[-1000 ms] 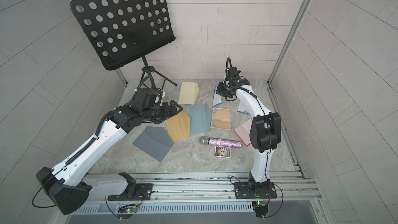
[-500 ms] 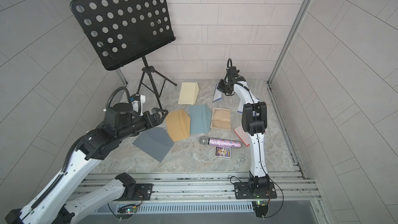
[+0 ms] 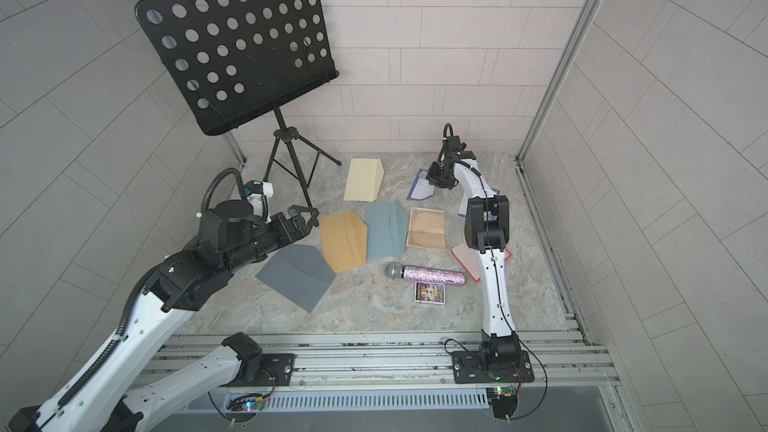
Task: Take the letter paper out of the envelope
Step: Place the letter paper at the center of the board, then reset both arms
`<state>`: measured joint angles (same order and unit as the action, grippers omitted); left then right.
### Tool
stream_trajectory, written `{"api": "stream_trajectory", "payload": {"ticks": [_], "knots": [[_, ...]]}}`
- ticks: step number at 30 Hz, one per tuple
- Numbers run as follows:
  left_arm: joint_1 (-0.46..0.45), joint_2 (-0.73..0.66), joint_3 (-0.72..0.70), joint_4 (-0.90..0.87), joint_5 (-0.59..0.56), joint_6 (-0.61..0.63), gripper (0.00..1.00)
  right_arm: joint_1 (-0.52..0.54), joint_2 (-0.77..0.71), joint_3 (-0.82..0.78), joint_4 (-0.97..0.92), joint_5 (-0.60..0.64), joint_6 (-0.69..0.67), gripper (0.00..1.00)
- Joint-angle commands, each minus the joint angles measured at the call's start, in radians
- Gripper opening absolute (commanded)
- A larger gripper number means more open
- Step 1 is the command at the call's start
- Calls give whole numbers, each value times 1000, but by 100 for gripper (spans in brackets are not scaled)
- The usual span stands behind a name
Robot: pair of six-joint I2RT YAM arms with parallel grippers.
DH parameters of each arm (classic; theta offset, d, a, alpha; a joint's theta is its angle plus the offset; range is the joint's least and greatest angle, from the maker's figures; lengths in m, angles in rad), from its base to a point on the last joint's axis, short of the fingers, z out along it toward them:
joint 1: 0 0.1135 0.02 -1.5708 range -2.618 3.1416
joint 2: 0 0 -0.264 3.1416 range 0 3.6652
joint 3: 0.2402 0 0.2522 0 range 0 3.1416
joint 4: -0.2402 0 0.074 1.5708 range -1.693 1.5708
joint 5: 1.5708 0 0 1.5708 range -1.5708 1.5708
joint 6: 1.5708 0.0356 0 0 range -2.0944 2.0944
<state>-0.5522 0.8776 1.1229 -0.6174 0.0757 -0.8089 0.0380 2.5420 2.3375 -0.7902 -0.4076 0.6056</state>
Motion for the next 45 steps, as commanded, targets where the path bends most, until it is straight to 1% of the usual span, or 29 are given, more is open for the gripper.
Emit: {"api": "stream_trajectory", "payload": {"ticks": [1, 4, 6, 8, 15, 18, 22, 28, 30, 31, 32, 35, 39, 43, 45], "knots": [[3, 26, 1, 17, -10, 1, 92, -3, 7, 22, -64, 67, -11, 9], [2, 60, 18, 31, 6, 1, 92, -5, 13, 21, -64, 64, -11, 22], [2, 76, 25, 35, 15, 2, 92, -5, 12, 26, -65, 67, -22, 35], [2, 82, 28, 35, 20, 4, 92, -6, 11, 33, -63, 67, -30, 43], [3, 101, 34, 39, 48, 0, 92, -20, 6, 111, -85, 122, -23, 60], [2, 113, 41, 42, 60, 1, 92, -33, 3, 141, -101, 155, -9, 63], [2, 116, 44, 39, 70, -4, 92, -44, -27, 136, -113, 193, -2, 64], [5, 117, 61, 22, 74, 1, 95, -44, -136, 133, -103, 231, -1, 64], [4, 110, 69, 11, 58, 11, 98, -43, -192, 133, -96, 260, 2, 66], [4, 107, 75, 5, 51, 17, 100, -44, -218, 133, -98, 271, 5, 86], [5, 107, 84, -2, 47, 23, 100, -42, -247, 132, -100, 283, 8, 100], [6, 115, 111, -30, 44, 35, 100, -29, -342, 113, -118, 347, 7, 100], [6, 115, 137, -52, 27, 43, 100, 12, -509, 3, -102, 410, 4, 100], [6, 88, 139, -31, 13, 56, 100, 40, -636, -102, -127, 399, 39, 100], [6, 95, 160, -70, -7, 66, 100, 61, -710, -173, -138, 412, 37, 100]]}}
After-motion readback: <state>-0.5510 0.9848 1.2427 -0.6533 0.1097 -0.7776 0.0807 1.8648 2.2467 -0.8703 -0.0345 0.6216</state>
